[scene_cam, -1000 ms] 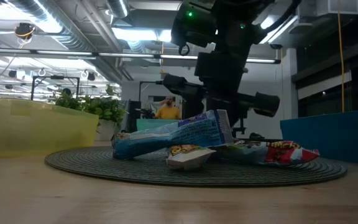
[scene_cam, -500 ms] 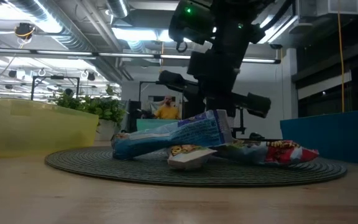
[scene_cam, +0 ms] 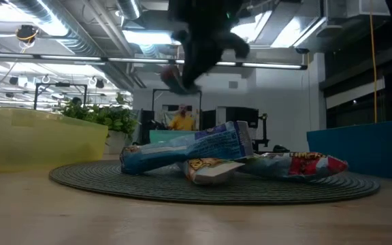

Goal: Pick and place Granola Bars by type
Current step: Put the red granola bar into the yellow bin

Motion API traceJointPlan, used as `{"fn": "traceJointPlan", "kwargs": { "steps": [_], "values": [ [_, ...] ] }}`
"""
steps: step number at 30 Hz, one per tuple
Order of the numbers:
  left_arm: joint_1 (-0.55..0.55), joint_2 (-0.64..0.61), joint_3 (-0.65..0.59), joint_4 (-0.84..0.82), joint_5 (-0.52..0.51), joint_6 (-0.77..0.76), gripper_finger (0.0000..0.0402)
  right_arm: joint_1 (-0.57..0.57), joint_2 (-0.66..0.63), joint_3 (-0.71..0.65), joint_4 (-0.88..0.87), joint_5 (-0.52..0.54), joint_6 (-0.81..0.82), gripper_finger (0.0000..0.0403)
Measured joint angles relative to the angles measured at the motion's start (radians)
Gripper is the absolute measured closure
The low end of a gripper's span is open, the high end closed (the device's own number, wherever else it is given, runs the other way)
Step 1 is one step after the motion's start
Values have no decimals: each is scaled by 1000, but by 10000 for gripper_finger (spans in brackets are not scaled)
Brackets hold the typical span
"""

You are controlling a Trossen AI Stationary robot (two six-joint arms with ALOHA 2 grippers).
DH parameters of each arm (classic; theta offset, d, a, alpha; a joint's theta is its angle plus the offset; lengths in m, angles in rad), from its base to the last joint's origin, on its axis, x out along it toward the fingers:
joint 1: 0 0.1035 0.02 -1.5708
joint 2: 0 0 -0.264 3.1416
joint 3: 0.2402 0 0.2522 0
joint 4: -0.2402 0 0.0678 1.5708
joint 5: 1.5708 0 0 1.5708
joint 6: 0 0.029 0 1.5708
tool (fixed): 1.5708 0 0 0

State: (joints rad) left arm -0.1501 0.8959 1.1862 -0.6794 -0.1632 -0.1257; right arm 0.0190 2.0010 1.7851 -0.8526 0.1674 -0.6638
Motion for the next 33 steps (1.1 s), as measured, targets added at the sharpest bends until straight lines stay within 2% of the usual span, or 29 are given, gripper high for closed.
{"fn": "traceJointPlan", "kwargs": {
  "steps": [6, 14, 24, 33],
  "values": [
    [0, 0, 0, -48, -100, 21, 295, -43, -15, 171, -112, -1, 136, 387],
    [1, 0, 0, -57, -254, 112, 291, -108, -77, 300, -162, -14, 277, 385],
    [12, 17, 0, 30, -371, 303, 237, -199, -146, 355, -139, -219, 420, 388],
    [101, 71, 1, 227, -377, 435, 170, -283, -168, 355, -69, -451, 400, 388]
  ]
}}
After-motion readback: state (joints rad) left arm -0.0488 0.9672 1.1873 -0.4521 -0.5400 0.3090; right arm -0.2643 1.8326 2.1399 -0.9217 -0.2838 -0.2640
